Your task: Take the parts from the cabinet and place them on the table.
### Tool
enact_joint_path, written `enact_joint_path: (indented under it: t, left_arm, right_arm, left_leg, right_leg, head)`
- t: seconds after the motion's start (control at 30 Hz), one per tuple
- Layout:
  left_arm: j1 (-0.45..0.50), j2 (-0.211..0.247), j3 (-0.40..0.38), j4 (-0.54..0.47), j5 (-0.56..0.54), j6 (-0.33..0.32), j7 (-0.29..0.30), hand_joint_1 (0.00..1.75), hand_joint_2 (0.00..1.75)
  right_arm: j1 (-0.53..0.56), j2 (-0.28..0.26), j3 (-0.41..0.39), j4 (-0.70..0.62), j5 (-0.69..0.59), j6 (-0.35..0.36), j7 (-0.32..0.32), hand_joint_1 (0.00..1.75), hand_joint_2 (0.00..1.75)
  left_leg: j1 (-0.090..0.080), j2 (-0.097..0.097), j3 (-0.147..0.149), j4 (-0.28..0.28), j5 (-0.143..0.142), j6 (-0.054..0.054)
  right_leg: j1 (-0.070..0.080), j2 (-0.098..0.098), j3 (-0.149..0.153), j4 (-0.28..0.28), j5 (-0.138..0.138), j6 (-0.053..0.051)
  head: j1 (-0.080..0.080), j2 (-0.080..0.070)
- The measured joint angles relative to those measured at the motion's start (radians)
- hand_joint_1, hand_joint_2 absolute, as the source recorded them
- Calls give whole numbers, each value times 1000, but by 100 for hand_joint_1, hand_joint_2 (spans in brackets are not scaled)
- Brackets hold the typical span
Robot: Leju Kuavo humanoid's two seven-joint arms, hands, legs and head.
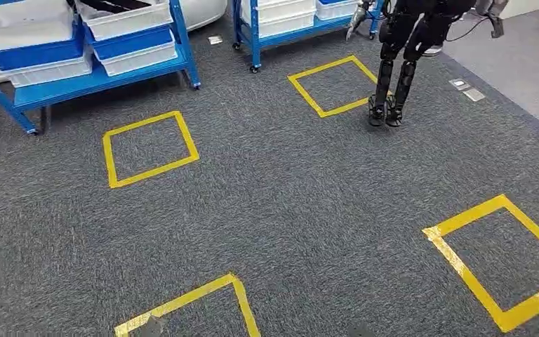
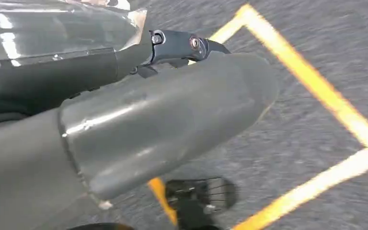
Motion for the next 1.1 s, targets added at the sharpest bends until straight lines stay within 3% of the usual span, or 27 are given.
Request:
enact_joint_path:
  t: [0.03, 0.07, 0.1, 0.17, 0.2, 0.23, 0.27, 0.3, 0.37, 0.4, 0.43, 0.47, 0.5, 0.53, 0.57, 0.6, 0.67, 0.73, 0.77, 0.8, 0.87, 0.9, 0.93, 0.97, 1.03, 1.07, 1.1]
  left_arm:
    - [2, 0, 1, 0, 0, -1, 2, 0, 0]
    - [3, 1, 2, 0, 0, -1, 4, 0, 0]
    - [3, 1, 3, 0, -1, -1, 5, 0, 0]
    - [7, 1, 3, 1, -2, -1, 6, 0, 0]
    - [9, 3, 5, 2, -3, -3, 7, 0, 0]
    - [11, 3, 9, 2, -4, -5, 11, 0, 0]
    - [10, 2, 9, 2, -8, -5, 15, 0, 0]
    - [7, 0, 9, 2, -12, -6, 18, 0, 0]
    - [6, -3, 8, 2, -27, -14, 22, 0, 0]
    - [8, -5, 8, 3, -35, -15, 23, 0, 0]
    - [11, -7, 8, 3, -41, -16, 23, 0, 0]
    - [13, -8, 8, 3, -42, -18, 22, 0, 0]
    - [14, -10, 8, 3, -46, -18, 21, 0, 0]
    - [13, -11, 8, 3, -51, -18, 19, 0, 0]
    - [10, -10, 8, 3, -53, -17, 17, 0, 0]
    - [6, -11, 7, 3, -54, -17, 15, 0, 0]
    - [6, -13, 7, 3, -57, -21, 6, 0, 0]
    - [9, -15, 7, 3, -63, -20, 2, 0, 0]
    - [12, -19, 7, 4, -65, -17, 0, 0, 0]
    - [8, -20, 7, 4, -68, -15, 0, 0, 0]
    - [4, -24, 2, 4, -77, -20, -3, 0, 0]
    - [5, -25, -3, 4, -81, -21, -6, 0, 0]
    - [7, -26, -7, 4, -84, -22, -10, 0, 0]
    - [8, -26, -8, 4, -85, -23, -13, 0, 0]
    - [7, -32, -9, 4, -88, -23, -13, 0, 0]
    - [7, -32, -10, 4, -90, -23, -13, 0, 0]
    - [6, -32, -10, 4, -95, -23, -13, 0, 0]
  right_arm:
    - [5, 3, -3, 2, 0, 0, 0, 0, 0]
    - [7, 8, -5, 6, 0, 0, -1, 0, 0]
    - [9, 9, -9, 6, -1, 0, -1, 0, 0]
    - [11, 15, -12, 8, -2, 1, 0, 0, 0]
    - [11, 20, -12, 8, -2, 5, 3, 0, 0]
    - [11, 24, -13, 8, -1, 8, 11, 0, 0]
    - [15, 25, -15, 9, 1, 11, 14, 0, 0]
    - [21, 26, -17, 11, 5, 16, 20, 0, 0]
    - [41, 29, -18, 13, 7, 26, 31, 0, 0]
    - [49, 32, -18, 14, 10, 28, 32, 0, 0]
    - [55, 37, -18, 16, 16, 34, 33, 0, 0]
    - [58, 39, -18, 17, 19, 36, 34, 0, 0]
    - [59, 44, -18, 18, 23, 40, 36, 0, 0]
    - [60, 48, -18, 18, 25, 42, 37, 0, 0]
    - [63, 53, -18, 18, 27, 42, 37, 0, 0]
    - [67, 58, -18, 18, 32, 43, 37, 0, 0]
    - [70, 63, -18, 19, 44, 45, 37, 0, 0]
    - [68, 70, -18, 19, 51, 49, 37, 0, 0]
    - [67, 69, -18, 19, 55, 55, 37, 0, 0]
    - [68, 71, -18, 19, 55, 60, 39, 0, 0]
    - [71, 70, -18, 22, 60, 65, 45, 0, 0]
    - [74, 69, -18, 23, 63, 68, 49, 0, 0]
    - [75, 69, -18, 25, 66, 71, 50, 0, 0]
    - [76, 69, -18, 26, 69, 74, 51, 0, 0]
    - [73, 68, -18, 26, 78, 79, 53, 0, 0]
    - [74, 68, -17, 26, 83, 82, 54, 0, 0]
    - [73, 72, -16, 31, 93, 90, 60, 0, 0]
  left_leg:
    - [0, -10, -3, 10, -5, -9]
    - [-6, -18, -9, 19, -13, -20]
    - [-7, -22, -10, 22, -16, -24]
    - [-2, -31, -14, 19, -10, -29]
    - [1, -36, -15, 22, -12, -33]
    - [1, -6, -17, 35, -23, -36]
    - [-1, 34, -34, 73, -50, -41]
    - [1, 56, -64, 133, -84, -45]
    - [2, 74, -147, 298, -158, -49]
    - [2, 76, -169, 340, -165, -49]
    - [2, 76, -164, 331, -148, -46]
    - [2, 77, -139, 282, -115, -41]
    - [0, 84, -92, 196, -72, -33]
    - [-6, 108, -38, 101, -36, -19]
    - [-17, 167, -7, 40, -34, -5]
    - [-20, 163, -6, 38, -37, -8]
    - [-25, 141, -11, 37, -37, -2]
    - [-20, 120, 5, 15, -23, 6]
    - [-13, 112, 13, 0, -14, 5]
    - [-9, 99, 14, -2, -11, 10]
    - [-10, 70, 10, -2, -11, 12]
    - [-10, 53, 10, -1, -11, 11]
    - [-10, 41, 10, -1, -11, 11]
    - [-9, 29, 11, 0, -11, 10]
    - [-6, 1, 14, 6, -14, 4]
    - [-6, -9, 11, 13, -19, -4]
    - [-14, -16, 7, 20, -23, -11]
  right_leg:
    - [-11, 35, 38, -77, 24, 11]
    - [0, 46, 35, -77, 21, 0]
    - [-1, 34, 37, -77, 23, -15]
    - [3, 24, 42, -74, 25, -28]
    - [-3, 17, 43, -78, 28, -34]
    - [-3, 10, 45, -80, 30, -39]
    - [-2, 2, 46, -80, 28, -44]
    - [2, -8, 47, -80, 26, -52]
    - [9, -38, 47, -79, 22, -58]
    - [12, -50, 46, -79, 21, -59]
    - [14, -61, 47, -79, 20, -61]
    - [15, -69, 48, -79, 19, -62]
    - [18, -76, 51, -80, 18, -63]
    - [20, -84, 53, -80, 17, -63]
    - [20, -89, 56, -80, 16, -63]
    - [32, -97, 54, -80, 12, -56]
    - [25, -116, 60, -84, 11, -51]
    - [36, -131, 67, -88, 7, -43]
    - [25, -71, 60, -66, -3, -40]
    - [25, -34, 38, -18, -33, -48]
    - [21, -18, -36, 135, -99, -57]
    - [21, -17, -67, 195, -117, -53]
    - [21, -16, -73, 204, -112, -47]
    - [19, -16, -59, 170, -91, -37]
    - [11, 0, 24, -6, -11, -11]
    - [2, 37, 59, -87, 16, -3]
    - [11, 54, 54, -82, 13, -13]
  head:
    - [2, 0]
    - [9, 0]
    - [8, 0]
    - [7, 0]
    - [7, 0]
    - [7, 0]
    - [1, 0]
    - [-5, 0]
    - [-5, 0]
    - [-5, 0]
    - [-5, 0]
    - [-5, 0]
    - [-5, 0]
    - [-5, 0]
    - [-5, 0]
    - [-3, 0]
    - [-4, 0]
    - [-5, 0]
    - [-2, 0]
    - [-3, 0]
    - [3, 0]
    - [3, 0]
    - [5, 0]
    - [4, 0]
    - [4, 0]
    - [5, 0]
    - [13, 0]
